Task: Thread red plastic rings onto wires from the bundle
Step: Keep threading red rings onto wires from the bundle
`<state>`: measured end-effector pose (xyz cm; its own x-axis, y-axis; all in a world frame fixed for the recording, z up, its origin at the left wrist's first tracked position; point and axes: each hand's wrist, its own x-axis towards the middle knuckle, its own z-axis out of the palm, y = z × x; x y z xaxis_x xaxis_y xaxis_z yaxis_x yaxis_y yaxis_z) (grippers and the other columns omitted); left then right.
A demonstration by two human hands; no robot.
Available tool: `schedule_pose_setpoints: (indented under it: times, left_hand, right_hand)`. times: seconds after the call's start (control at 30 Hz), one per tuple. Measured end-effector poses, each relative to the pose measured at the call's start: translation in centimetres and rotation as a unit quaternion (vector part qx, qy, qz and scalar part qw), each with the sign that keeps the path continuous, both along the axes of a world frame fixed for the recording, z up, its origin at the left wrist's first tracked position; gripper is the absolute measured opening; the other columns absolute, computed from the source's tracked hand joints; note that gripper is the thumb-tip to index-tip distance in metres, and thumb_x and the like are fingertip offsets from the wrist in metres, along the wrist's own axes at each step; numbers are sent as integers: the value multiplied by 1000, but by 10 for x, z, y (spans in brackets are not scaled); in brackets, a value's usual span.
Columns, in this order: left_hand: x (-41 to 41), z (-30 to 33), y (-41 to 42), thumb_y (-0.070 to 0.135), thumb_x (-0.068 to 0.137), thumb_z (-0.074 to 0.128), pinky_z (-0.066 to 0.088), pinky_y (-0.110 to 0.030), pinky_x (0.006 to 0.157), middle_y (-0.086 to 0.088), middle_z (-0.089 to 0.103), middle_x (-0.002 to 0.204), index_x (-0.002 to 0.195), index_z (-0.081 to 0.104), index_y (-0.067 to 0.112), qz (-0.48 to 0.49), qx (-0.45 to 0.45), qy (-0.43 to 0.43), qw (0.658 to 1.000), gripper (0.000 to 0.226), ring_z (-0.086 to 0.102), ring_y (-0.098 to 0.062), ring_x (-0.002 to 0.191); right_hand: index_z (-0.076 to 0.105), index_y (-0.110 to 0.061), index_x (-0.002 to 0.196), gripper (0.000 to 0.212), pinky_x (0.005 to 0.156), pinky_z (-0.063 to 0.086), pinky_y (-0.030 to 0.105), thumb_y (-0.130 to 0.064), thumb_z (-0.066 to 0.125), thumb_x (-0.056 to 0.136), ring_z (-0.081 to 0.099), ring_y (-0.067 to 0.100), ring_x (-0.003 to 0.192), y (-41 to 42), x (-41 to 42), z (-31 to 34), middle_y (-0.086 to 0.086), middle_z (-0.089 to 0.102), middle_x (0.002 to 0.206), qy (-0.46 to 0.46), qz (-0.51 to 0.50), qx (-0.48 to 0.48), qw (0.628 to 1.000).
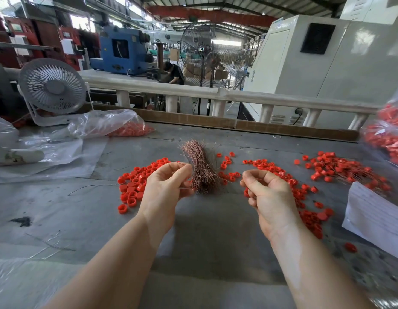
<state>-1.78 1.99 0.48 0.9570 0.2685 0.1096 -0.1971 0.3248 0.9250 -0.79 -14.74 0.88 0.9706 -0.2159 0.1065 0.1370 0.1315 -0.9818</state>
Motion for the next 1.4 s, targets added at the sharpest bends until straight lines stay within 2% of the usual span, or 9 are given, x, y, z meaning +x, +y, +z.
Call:
schedule_pose_setpoints:
  times: [0.23,0.4,0.5,0.63,0.73,0.93,1.13,1.23,1.4]
  left_hand:
    - [1,-2,3,7,86,61,48,-19,49,-2,55,66,77,63,11,-8,-4,26,1000,10,49,-14,58]
    - [4,-6,2,4,84,62,43,-16,43,-3,51,58,70,62,9,-15,52,52,997,15,46,-10,49]
    - [3,-10,-1,2,82,63,41,-18,42,-3,51,52,63,61,9,-34,134,62,988,19,45,-11,43]
    - [2,-13,-5,7,78,64,37,-17,42,3,51,43,65,64,12,-35,338,52,939,14,47,-12,37]
    - [1,-13,-7,8,77,66,41,-15,43,9,50,41,68,66,11,-30,398,38,916,9,50,-9,35]
    - [2,-12,-6,9,79,66,39,-21,48,0,53,46,66,66,11,-35,322,60,944,13,50,-15,39]
    - [4,-9,-1,2,81,65,45,-20,44,0,55,51,63,62,11,-46,94,77,992,20,49,-10,41]
    - [5,-7,1,1,82,64,48,-20,44,1,57,53,69,62,8,-47,19,74,996,14,50,-8,44]
    - [5,-5,4,2,83,62,50,-20,46,-6,55,62,77,62,6,-44,-37,74,996,7,52,-13,50]
  right_hand:
    - [62,-16,74,15,46,36,14,-9,62,87,43,9,56,-1,1,-3,-4,61,62,-11,-31,-54,998]
    - [61,-17,69,19,52,39,14,-10,61,87,49,10,58,-2,5,-8,-3,59,63,-46,-75,-167,982]
    - [62,-19,71,17,59,40,23,-11,62,86,49,11,61,-2,7,-12,-5,58,64,-54,-71,-243,966]
    - [62,-20,77,15,65,41,25,-9,60,87,53,10,65,0,7,-15,-6,60,68,-65,-52,-312,947]
    - [63,-20,81,13,71,45,28,-8,61,86,57,14,75,3,5,-15,-2,64,77,-76,-43,-332,939]
    - [63,-20,82,16,67,42,25,-6,58,87,54,12,71,0,8,-16,-6,59,73,-76,-56,-317,944]
    - [60,-26,73,30,65,41,16,1,55,86,56,8,72,-10,13,-11,-8,62,76,-72,-169,-173,968]
    - [60,-26,74,30,65,41,18,1,55,86,57,12,76,-12,14,-11,-1,64,80,-50,-182,-114,975]
    - [61,-23,76,25,61,39,17,-1,56,87,54,5,71,-11,14,-9,-1,64,82,-38,-169,-93,981]
